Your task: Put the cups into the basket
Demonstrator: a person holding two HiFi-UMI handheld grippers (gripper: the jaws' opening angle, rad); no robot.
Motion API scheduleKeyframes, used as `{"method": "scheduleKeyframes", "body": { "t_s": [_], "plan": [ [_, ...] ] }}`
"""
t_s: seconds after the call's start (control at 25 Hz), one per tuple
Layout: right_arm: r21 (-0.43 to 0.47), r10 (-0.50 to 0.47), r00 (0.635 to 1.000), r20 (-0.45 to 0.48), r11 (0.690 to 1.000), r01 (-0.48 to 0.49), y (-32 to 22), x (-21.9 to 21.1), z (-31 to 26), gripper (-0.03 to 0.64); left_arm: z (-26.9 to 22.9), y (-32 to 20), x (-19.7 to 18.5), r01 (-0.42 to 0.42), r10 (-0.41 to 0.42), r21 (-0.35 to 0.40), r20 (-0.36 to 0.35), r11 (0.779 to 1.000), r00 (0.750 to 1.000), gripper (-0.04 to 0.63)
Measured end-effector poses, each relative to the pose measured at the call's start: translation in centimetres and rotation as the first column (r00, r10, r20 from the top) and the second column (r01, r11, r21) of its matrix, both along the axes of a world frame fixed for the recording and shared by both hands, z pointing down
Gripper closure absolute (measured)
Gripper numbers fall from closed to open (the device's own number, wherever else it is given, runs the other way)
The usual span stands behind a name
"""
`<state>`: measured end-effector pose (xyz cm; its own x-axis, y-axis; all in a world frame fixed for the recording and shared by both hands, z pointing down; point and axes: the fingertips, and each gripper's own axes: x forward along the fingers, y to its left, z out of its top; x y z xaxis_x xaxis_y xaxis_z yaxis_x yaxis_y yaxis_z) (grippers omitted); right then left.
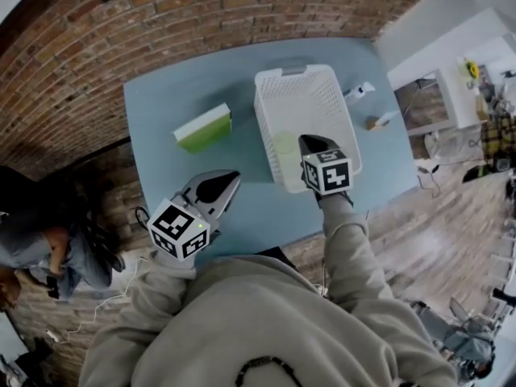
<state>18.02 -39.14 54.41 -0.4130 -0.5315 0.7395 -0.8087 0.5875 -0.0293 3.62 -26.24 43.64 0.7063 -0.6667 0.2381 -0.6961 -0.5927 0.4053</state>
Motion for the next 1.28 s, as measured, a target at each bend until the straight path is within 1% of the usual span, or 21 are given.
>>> {"method": "scheduleKeyframes", "body": {
  "t_s": [0.12, 0.2, 0.28, 0.4, 0.48, 0.6, 0.68, 0.76, 0.8, 0.84, 0.92, 1.16, 1.28],
  "plan": [
    [0.041, 0.0, 0.998, 0.056, 0.999, -0.003, 2.1, -1.1, -2.4, 0.604, -1.1, 0.9, -0.7, -0.004, 0.004, 0.018, -0.001, 1.0, 1.0, 0.598],
    [0.099, -0.021, 0.991, 0.129, 0.995, 0.008, 3.3, -2.3, -5.0, 0.604, -1.9, 1.0, -1.1, 0.005, -0.004, 0.035, -0.009, 0.999, 1.0, 0.598],
    [0.177, -0.069, 0.972, 0.226, 0.984, 0.028, 5.0, -3.6, -8.3, 0.604, -3.0, 1.3, -1.3, 0.012, -0.011, 0.062, -0.013, 0.998, 1.0, 0.598],
    [0.274, -0.144, 0.926, 0.35, 0.961, 0.046, 8.3, -4.7, -13.1, 0.604, -5.5, 2.0, -1.0, 0.011, -0.009, 0.115, -0.016, 0.993, 1.0, 0.598],
    [0.305, -0.173, 0.899, 0.402, 0.951, 0.046, 10.4, -5.1, -15.8, 0.604, -7.4, 2.6, -0.6, -0.001, 0.003, 0.143, -0.015, 0.99, 1.0, 0.598],
    [0.3, -0.18, 0.846, 0.503, 0.954, 0.024, 13.1, -6.1, -19.7, 0.604, -11.0, 3.8, -0.3, -0.013, 0.018, 0.197, -0.024, 0.98, 1.0, 0.598],
    [0.309, -0.197, 0.811, 0.551, 0.951, 0.021, 14.5, -7.0, -21.9, 0.604, -12.9, 4.5, -0.2, -0.006, 0.013, 0.238, -0.028, 0.971, 1.0, 0.598],
    [0.313, -0.226, 0.763, 0.605, 0.949, 0.034, 15.7, -8.0, -23.5, 0.604, -13.9, 4.8, 0.0, -0.003, 0.008, 0.26, -0.022, 0.966, 1.0, 0.598],
    [0.314, -0.24, 0.749, 0.618, 0.948, 0.044, 16.1, -8.4, -24.0, 0.606, -14.2, 5.0, 0.1, -0.005, 0.01, 0.262, -0.016, 0.965, 1.0, 0.598],
    [0.32, -0.252, 0.75, 0.612, 0.946, 0.056, 16.5, -8.8, -24.1, 0.606, -14.5, 5.1, 0.3, -0.008, 0.011, 0.261, -0.01, 0.965, 1.0, 0.598],
    [0.335, -0.269, 0.768, 0.581, 0.939, 0.075, 17.0, -9.3, -24.1, 0.606, -14.9, 5.6, 0.5, -0.012, 0.014, 0.262, -0.004, 0.965, 1.0, 0.6],
    [0.337, -0.259, 0.768, 0.585, 0.94, 0.06, 17.6, -9.2, -23.9, 0.607, -14.6, 6.3, 0.5, -0.015, 0.015, 0.261, 0.004, 0.965, 1.0, 0.6],
    [0.337, -0.256, 0.772, 0.581, 0.94, 0.058, 17.9, -9.0, -23.8, 0.607, -14.4, 6.2, 0.7, -0.01, 0.01, 0.241, 0.002, 0.97, 1.0, 0.6]
  ]
}}
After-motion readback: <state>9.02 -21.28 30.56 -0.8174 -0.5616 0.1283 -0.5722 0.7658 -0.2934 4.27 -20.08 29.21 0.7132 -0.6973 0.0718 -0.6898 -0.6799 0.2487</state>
